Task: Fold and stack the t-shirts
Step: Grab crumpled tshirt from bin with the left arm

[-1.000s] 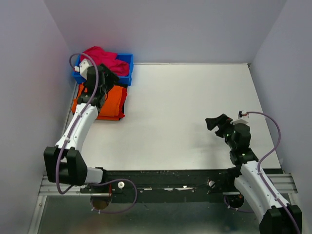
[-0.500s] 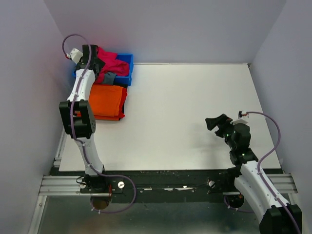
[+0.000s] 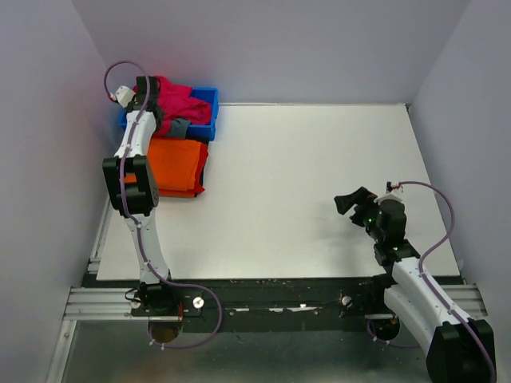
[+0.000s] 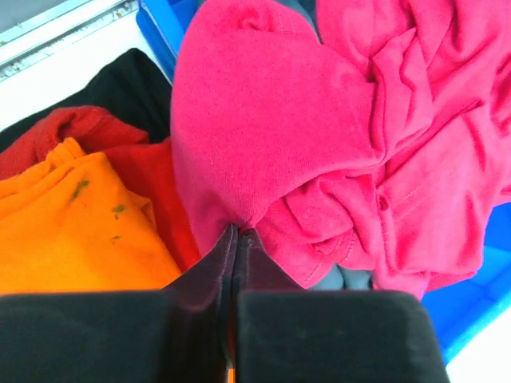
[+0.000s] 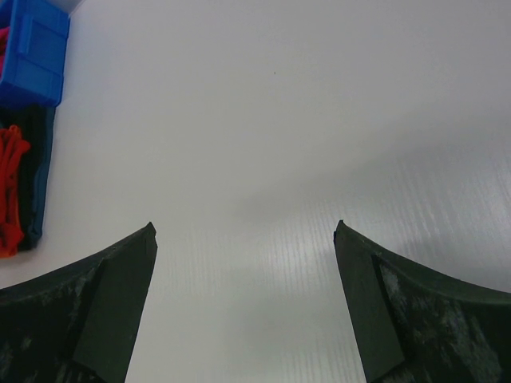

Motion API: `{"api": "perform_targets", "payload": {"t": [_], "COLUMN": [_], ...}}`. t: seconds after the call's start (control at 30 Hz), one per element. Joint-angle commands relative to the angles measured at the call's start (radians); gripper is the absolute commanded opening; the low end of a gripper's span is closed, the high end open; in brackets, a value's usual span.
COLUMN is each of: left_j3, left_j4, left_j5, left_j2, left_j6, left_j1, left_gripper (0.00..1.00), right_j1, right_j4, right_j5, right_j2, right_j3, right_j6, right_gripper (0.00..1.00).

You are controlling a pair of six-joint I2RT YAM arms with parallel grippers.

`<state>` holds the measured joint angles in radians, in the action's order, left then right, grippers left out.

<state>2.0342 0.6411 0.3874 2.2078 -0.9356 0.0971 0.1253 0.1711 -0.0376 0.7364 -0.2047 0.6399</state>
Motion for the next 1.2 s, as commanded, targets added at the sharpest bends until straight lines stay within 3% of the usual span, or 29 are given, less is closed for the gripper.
{"api": "perform_targets", "payload": {"t": [0.0, 0.2, 0.6, 0.7, 1.0, 1.17], "left_j3": [-0.015, -0.196, -0.189, -0.117, 0.343, 0.350], "left_j4": [0.029, -0.152, -0.256, -0.319, -0.328, -0.451], "left_j5": [0.045, 0.018, -0.111, -0.186, -0.358, -0.363], "left_j2": [-0.075, -0.266, -0.399, -0.372, -0.229, -0.316], "left_j6": [-0.002, 0.000, 0.003, 0.044, 0.116, 0.165], "left_j1": [0.010, 0.007, -0.054, -0.126, -0.387, -0.559], "left_gripper": [0.00, 0.00, 0.00, 0.00, 0.00, 0.00], "right_j1": [0.004, 0.004, 0.004, 0.004, 0.004, 0.004], "right_j4": [0.019, 0.016, 0.010, 0.010, 0.008, 0.007], "right_j5": [-0.005, -0.008, -0.012, -0.013, -0.021, -0.018], "right_j2": [0.004, 0.006, -0.014, -0.019, -0.011, -0.009], "right_j3": [-0.016, -0.019, -0.019, -0.019, -0.024, -0.027], "right_j6": [0.009, 0.010, 0.004, 0.003, 0.000, -0.005], "right_gripper": [1.00, 1.00, 1.00, 1.00, 1.00, 1.00]}}
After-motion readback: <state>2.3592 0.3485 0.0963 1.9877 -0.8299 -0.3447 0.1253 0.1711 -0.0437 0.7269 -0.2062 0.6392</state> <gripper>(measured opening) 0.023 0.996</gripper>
